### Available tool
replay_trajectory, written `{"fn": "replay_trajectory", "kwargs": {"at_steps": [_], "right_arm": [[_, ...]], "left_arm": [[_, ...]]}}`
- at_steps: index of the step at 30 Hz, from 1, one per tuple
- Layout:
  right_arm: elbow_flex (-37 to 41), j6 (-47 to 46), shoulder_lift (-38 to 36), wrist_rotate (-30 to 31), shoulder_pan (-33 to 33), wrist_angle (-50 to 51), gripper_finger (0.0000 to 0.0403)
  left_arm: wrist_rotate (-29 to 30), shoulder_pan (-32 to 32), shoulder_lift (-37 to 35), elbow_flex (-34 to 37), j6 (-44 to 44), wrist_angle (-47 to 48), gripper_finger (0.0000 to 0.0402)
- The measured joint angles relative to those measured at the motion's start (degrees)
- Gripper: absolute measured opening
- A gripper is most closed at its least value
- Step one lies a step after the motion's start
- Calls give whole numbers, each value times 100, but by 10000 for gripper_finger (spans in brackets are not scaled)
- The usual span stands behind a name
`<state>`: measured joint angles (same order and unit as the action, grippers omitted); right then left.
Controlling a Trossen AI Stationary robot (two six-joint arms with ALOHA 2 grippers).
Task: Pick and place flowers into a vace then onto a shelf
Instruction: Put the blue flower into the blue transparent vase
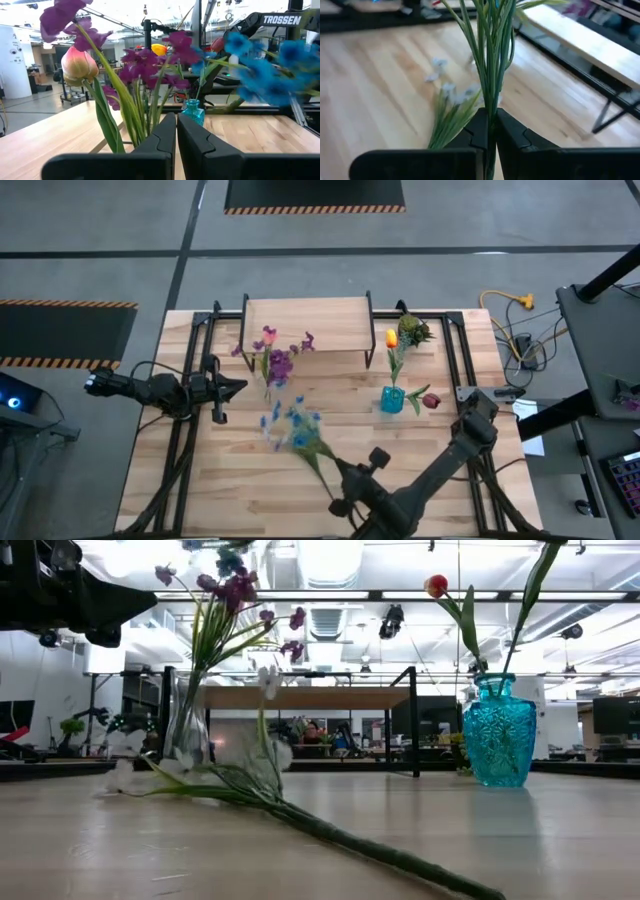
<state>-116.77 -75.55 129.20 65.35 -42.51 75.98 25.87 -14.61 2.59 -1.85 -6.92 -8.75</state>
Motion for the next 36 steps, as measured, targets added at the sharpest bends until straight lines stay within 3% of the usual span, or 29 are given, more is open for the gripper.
{"fn": "replay_trajectory", "kwargs": {"at_steps": [3, 7, 12, 15, 20, 26, 32, 36], "right_arm": [[75, -778, -45, 220, -58, 577, 13], [204, -1047, -94, 511, -188, 865, 13], [292, -1003, -298, 93, -186, 811, 13], [302, -485, -310, -467, -153, 473, 13], [281, 661, -378, -895, -197, -274, 13], [193, 921, -634, -2358, -229, -364, 13], [256, 1858, -1047, -2831, -241, -874, 13], [284, 2890, -1336, -2796, -309, -1421, 13]], "left_arm": [[1, 0, 0, 0, 0, 0, 0], [0, 2, 0, 0, 0, 0, 0], [2, 1, 0, 0, 0, -2, 0], [1, 1, 0, 0, -1, -2, 0], [0, 0, 0, 0, 0, -2, 0], [2, 0, 0, 0, 0, -2, 0], [1, 0, 0, 0, 0, -1, 0], [0, 0, 0, 0, -1, -2, 0]]}}
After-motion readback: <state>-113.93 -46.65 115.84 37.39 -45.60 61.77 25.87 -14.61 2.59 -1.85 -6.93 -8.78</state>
